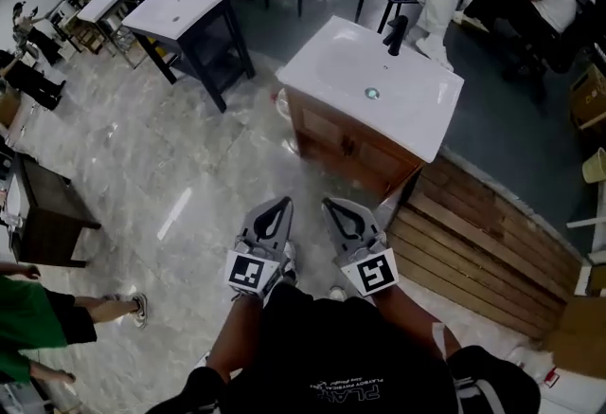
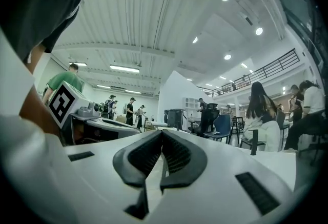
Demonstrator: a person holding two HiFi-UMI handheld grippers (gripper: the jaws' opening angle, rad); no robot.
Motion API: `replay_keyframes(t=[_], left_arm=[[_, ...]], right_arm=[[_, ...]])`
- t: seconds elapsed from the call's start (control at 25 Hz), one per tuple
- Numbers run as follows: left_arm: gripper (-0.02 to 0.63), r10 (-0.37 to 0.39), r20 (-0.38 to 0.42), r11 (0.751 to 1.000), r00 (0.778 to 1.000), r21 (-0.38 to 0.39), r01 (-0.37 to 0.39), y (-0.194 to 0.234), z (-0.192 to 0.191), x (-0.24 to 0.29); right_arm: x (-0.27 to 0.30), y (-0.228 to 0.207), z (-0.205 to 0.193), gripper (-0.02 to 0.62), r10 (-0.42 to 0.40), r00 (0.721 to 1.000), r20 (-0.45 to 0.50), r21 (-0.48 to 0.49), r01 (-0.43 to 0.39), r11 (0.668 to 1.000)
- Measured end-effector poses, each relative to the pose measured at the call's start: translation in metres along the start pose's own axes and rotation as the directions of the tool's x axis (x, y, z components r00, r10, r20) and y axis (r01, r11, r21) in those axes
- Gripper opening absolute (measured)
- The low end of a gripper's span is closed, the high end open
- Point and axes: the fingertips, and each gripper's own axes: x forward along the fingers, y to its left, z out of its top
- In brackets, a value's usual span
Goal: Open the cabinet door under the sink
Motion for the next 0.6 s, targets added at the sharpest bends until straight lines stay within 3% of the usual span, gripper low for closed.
replay_keyframes(t=[0.28,0.44,0.6], left_arm=[[0.021,-0.135,-0.028,0.991,0.99,0.005,0.136,0.054,-0.002,0.048],[0.021,-0.223,-0.068,0.974,0.972,-0.046,0.221,0.082,-0.019,0.067],[0.021,-0.289,-0.086,0.957,0.953,-0.031,0.287,0.108,-0.033,0.093]], right_arm=[[0.047,-0.025,-0.026,0.023,-0.133,0.987,-0.092,-0.03,0.131,0.991],[0.064,-0.033,-0.053,0.025,-0.2,0.963,-0.18,-0.036,0.197,0.98],[0.086,-0.048,-0.076,0.024,-0.28,0.932,-0.23,-0.042,0.277,0.96]])
